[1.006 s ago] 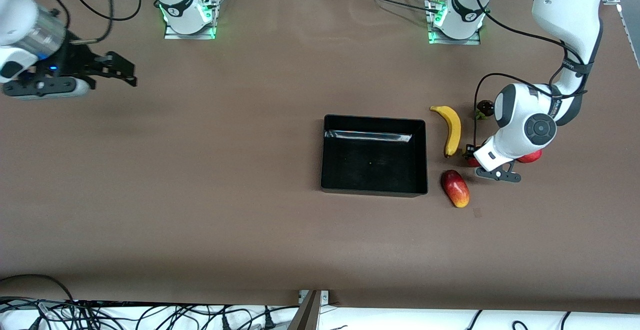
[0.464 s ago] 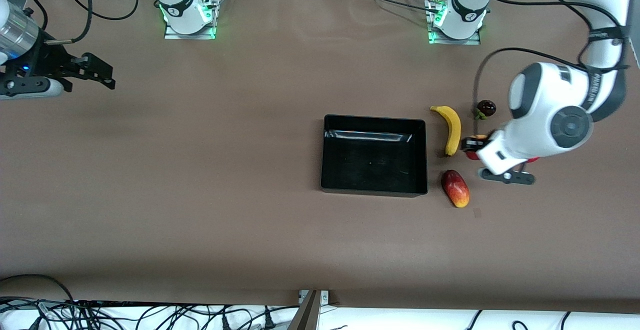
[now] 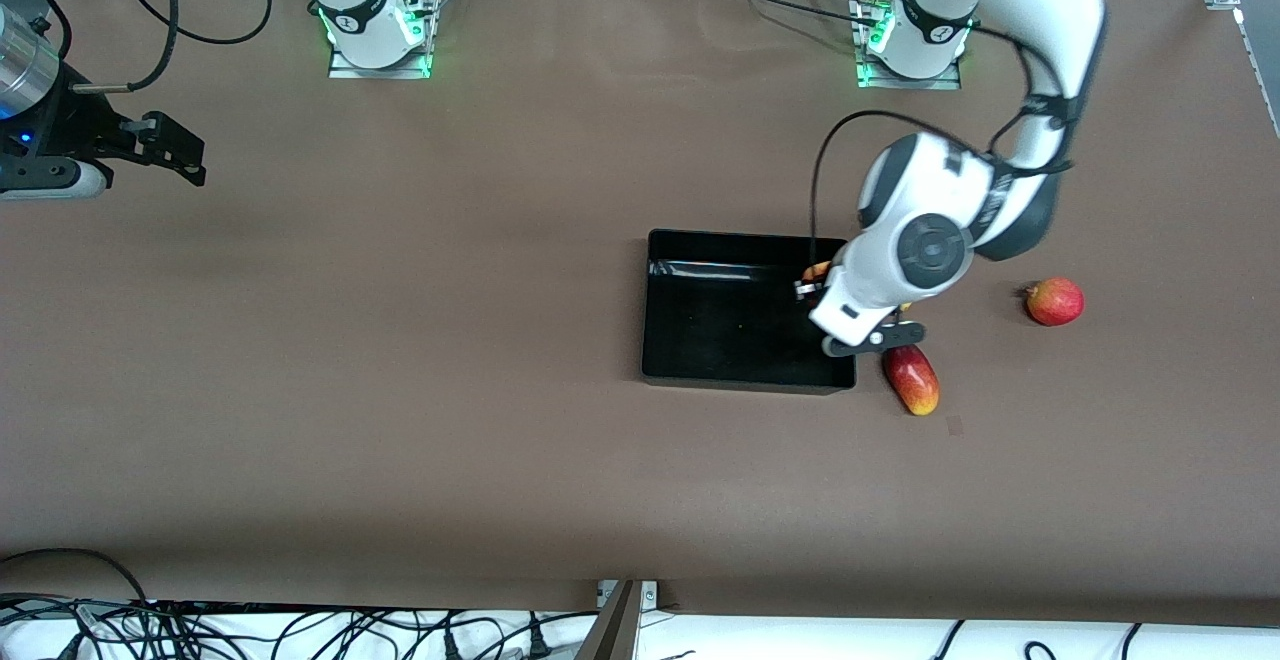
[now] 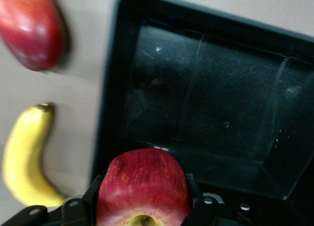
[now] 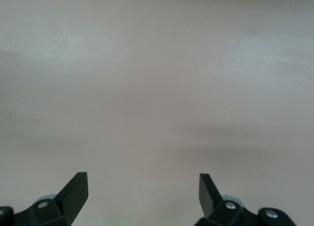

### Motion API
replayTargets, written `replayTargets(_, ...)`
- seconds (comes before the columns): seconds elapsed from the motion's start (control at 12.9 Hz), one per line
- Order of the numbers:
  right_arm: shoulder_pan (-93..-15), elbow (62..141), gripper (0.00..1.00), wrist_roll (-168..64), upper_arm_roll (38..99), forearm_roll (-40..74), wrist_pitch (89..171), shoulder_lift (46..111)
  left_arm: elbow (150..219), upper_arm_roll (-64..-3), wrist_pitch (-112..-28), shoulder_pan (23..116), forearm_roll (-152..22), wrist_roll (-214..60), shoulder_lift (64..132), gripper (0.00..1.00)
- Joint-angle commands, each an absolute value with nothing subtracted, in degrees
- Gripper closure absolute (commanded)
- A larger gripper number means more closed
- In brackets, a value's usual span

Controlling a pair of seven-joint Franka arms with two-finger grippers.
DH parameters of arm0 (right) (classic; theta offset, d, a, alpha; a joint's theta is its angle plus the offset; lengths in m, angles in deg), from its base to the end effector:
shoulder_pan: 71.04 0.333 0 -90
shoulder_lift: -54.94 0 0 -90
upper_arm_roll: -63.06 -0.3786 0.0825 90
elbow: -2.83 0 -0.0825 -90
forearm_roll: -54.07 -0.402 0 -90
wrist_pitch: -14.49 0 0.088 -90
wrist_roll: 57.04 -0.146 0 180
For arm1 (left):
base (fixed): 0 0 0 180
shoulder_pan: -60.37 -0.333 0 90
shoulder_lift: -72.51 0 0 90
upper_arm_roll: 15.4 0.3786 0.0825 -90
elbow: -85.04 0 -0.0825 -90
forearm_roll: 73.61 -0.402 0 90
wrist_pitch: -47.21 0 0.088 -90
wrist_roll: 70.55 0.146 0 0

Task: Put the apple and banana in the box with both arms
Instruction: 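Lower the apple into the black box and open the left gripper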

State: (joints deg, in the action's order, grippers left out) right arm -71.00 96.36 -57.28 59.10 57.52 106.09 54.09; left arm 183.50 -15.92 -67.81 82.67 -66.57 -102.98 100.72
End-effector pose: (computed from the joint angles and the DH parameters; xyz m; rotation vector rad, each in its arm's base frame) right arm 0.5667 0.0313 0.6290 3.0779 0.1045 -0.0256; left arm 0.6230 -0.2742 0.2936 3.0965 0.3604 -0.3616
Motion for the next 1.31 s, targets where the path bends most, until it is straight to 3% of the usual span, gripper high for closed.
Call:
replayTargets(0.0, -71.39, 94.85, 0.00, -57.75, 58.84, 57.41, 105.89, 54.85, 187.77, -15.22, -74.32, 84.37, -65.79, -105.44, 101.34, 0.71)
replayTargets(0.23, -71.31, 94.85, 0.00, -57.75, 58.49, 56.18, 105.37, 54.59, 193.40, -15.22, -83.29, 87.08, -65.79, -105.70, 103.09, 0.70)
replayTargets(0.39, -71.39, 94.85, 0.00, -57.57, 58.66, 56.00, 106.16, 54.85, 193.50, -15.31, -83.75, 87.27, -65.79, -105.79, 104.32, 0.66)
replayTargets(0.46, -71.39, 94.85, 0.00, -57.57, 58.75, 55.92, 106.42, 54.85, 193.41, -15.31, -83.84, 87.35, -65.61, -105.96, 104.67, 0.51)
replayTargets(0.54, -71.39, 94.85, 0.00, -57.57, 58.84, 55.92, 106.34, 54.85, 193.24, -15.31, -83.75, 87.27, -65.52, -106.23, 104.59, 0.01)
replayTargets(0.77, -71.39, 94.85, 0.00, -57.57, 58.75, 55.92, 106.34, 54.85, 192.27, -15.13, -80.34, 86.57, -65.52, -106.05, 101.44, 0.00)
replayTargets(1.08, -71.39, 94.85, 0.00, -57.66, 58.75, 54.60, 106.34, 54.76, 181.06, -15.04, -56.67, 79.11, -65.78, -100.72, 96.42, 0.00)
replayTargets(1.24, -71.39, 94.85, 0.00, -57.66, 58.75, 54.60, 106.34, 54.76, 178.47, -14.69, -50.89, 74.20, -66.31, -89.68, 96.42, 0.00)
